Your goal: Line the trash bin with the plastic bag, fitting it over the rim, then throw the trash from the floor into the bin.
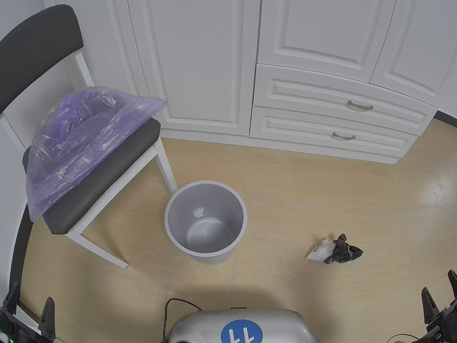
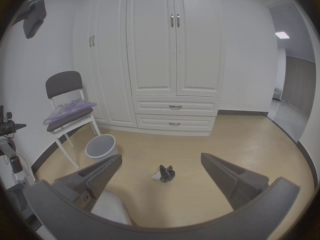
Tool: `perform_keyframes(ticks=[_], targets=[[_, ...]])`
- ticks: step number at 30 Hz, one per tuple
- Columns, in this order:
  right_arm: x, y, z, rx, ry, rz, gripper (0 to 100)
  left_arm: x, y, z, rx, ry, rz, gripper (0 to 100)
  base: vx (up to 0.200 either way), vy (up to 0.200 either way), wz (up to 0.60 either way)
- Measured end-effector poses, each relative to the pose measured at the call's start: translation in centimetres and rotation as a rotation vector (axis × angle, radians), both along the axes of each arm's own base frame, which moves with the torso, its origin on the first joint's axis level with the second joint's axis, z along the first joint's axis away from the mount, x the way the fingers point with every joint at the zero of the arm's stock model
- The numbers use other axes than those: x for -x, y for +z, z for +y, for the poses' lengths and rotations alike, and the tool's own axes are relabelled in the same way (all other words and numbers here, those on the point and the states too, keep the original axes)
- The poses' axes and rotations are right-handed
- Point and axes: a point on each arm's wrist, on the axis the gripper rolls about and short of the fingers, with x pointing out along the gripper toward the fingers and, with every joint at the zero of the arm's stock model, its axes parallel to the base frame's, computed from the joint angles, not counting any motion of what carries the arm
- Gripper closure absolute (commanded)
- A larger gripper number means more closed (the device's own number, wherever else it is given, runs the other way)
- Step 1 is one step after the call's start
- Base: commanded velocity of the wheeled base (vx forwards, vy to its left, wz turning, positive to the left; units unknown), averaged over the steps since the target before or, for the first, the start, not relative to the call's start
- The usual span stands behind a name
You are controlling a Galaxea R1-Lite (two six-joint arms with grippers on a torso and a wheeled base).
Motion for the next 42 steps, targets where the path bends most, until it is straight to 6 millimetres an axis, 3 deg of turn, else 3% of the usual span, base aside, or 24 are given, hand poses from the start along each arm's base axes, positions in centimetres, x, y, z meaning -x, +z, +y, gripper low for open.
perform_keyframes(ticks=[33,42], targets=[[0.00,0.00,0.00,0.009,0.000,0.000,0,0.00,0.01,0.00,0.000,-0.001,-0.001,0,0.000,0.000,0.00],[0.00,-0.01,0.03,0.078,0.008,0.000,0,0.00,0.02,-0.12,-0.085,-0.053,-0.002,0,0.000,0.000,0.00]])
